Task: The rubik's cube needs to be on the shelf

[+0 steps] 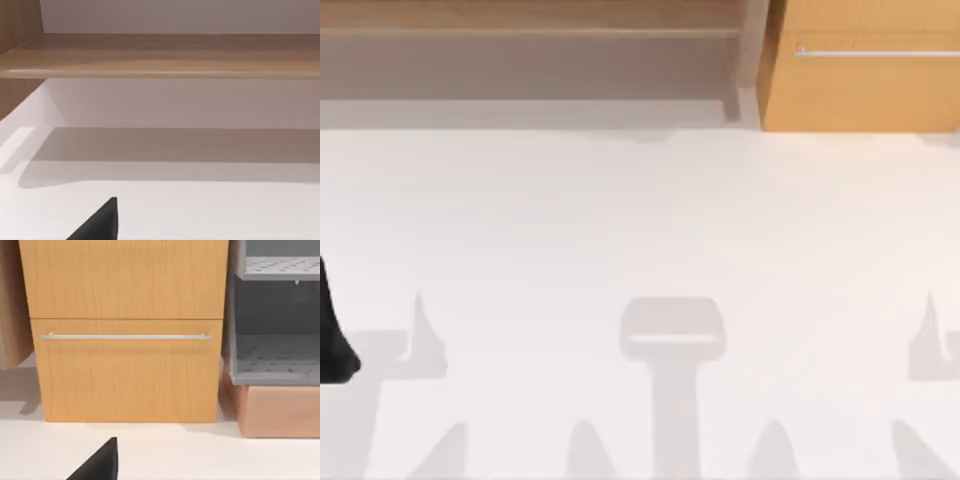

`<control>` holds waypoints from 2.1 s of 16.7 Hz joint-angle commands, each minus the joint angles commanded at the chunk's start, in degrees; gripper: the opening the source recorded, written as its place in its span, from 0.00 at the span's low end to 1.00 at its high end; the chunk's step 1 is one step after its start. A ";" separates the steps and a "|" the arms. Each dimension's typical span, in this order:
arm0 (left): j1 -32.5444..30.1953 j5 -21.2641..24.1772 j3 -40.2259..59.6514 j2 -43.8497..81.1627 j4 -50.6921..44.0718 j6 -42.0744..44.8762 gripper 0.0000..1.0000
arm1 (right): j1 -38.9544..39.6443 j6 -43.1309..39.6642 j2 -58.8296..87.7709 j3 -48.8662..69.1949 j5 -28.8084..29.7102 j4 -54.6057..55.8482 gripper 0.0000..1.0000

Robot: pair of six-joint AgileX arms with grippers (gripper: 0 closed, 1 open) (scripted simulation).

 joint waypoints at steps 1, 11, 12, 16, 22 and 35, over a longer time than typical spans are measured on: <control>0.00 0.00 0.00 0.00 0.00 0.00 1.00 | 0.00 0.00 0.00 0.00 0.00 0.00 1.00; 0.00 0.00 0.00 0.00 0.00 0.00 1.00 | 3.13 -18.29 22.74 11.45 1.52 13.14 1.00; 0.00 0.00 0.00 0.00 0.00 0.00 1.00 | 3.75 -21.83 27.38 13.50 1.80 15.65 1.00; 0.00 0.00 0.00 0.00 0.00 0.00 1.00 | 6.19 -37.24 48.42 22.50 3.28 27.13 1.00; 0.00 0.00 0.00 0.00 0.00 0.00 1.00 | 8.90 -60.92 83.21 36.80 6.52 46.82 1.00; 0.00 0.00 0.00 0.00 0.00 0.00 1.00 | 10.12 -89.26 127.80 54.11 12.16 73.55 1.00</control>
